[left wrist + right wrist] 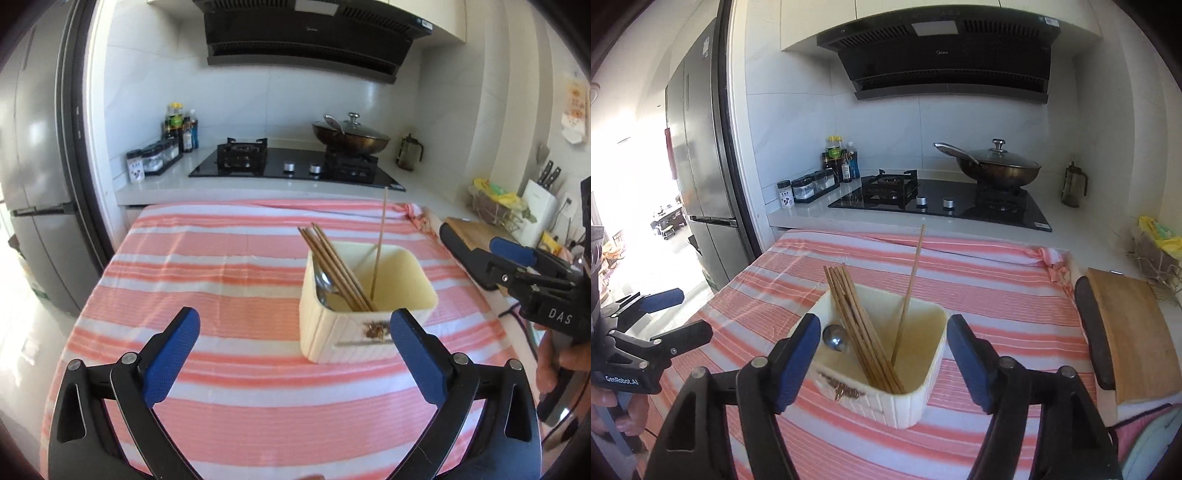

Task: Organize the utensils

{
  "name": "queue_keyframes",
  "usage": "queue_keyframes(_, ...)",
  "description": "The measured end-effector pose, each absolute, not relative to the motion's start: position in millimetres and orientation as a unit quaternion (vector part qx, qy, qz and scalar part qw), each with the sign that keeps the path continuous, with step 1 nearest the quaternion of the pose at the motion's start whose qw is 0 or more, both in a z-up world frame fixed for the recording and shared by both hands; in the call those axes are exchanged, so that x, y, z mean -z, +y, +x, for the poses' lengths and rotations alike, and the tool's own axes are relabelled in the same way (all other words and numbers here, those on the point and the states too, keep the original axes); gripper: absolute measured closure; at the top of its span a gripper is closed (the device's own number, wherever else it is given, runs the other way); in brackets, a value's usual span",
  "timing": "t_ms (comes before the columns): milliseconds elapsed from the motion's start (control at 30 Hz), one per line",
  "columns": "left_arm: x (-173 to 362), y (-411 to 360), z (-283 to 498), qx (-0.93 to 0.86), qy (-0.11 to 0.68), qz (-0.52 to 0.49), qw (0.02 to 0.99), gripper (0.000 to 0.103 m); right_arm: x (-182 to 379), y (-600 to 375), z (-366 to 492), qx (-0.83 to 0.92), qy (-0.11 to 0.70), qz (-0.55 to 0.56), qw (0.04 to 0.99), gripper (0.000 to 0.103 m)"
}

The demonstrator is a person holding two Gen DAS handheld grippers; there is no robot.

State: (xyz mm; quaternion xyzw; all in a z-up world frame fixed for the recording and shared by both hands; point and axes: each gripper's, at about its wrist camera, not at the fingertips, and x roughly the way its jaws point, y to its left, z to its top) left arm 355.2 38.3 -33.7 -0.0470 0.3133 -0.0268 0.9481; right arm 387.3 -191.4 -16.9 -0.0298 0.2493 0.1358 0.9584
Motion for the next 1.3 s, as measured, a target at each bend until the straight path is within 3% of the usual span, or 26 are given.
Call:
queue_keyframes(133, 29, 26, 308, -0.001, 0.307, -0.042, 0.951, 0.0, 11, -184, 325, -0.116, 0.239, -0.049, 0.963, 0.015)
queue_keyframes(300, 17, 8, 267, -0.057, 0.28, -0.015, 0.958, 0.0, 5, -183, 257, -0.081, 0.225, -0.036, 0.97, 0.013)
queue_keyframes(433, 8, 0, 237, -0.061, 0.268, -0.014, 0.961, 0.0, 3, -184, 223, -0.047, 0.228, -0.04, 0.972, 0.0)
queue_keyframes(1300, -17, -14, 182, -0.067, 0.248, 0.005, 0.966, 0.0, -11, -165, 151, -0.044, 0.217, -0.033, 0.975, 0.0)
